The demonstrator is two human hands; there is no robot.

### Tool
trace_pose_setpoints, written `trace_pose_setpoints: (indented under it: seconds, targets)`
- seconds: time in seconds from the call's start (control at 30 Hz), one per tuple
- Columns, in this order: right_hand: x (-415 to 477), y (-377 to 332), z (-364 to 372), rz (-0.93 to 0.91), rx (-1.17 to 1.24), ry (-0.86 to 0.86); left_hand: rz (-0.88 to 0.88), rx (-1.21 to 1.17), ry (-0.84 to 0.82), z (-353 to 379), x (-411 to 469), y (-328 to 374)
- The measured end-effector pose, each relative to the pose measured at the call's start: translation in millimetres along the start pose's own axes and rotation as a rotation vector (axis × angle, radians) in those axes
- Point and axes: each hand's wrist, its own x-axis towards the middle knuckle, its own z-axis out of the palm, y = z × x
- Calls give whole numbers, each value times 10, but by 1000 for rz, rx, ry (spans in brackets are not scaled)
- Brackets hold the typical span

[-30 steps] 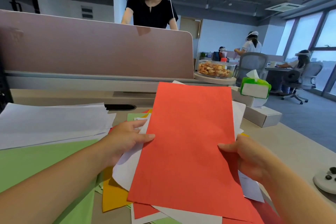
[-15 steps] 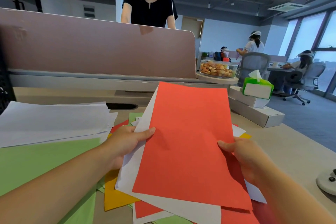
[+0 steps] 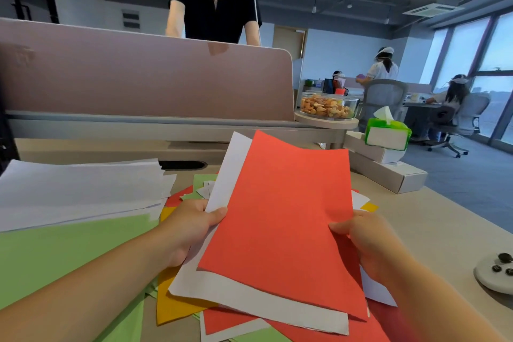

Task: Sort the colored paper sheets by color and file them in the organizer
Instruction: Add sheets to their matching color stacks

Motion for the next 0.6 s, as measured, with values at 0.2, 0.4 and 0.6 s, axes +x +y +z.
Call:
trace_pose_setpoints:
  seconds: [0.2,0.4,0.6]
  targets:
    - [-236,-236,2,-119,-31,77,20,-23,-44,-8,-150,346]
    - [-577,-727,-30,-183,-56,81,141,89,-35,-212,-460,814]
    - [-880,-868,295,-66,-16,-49,206,112,49,-674,-863,866]
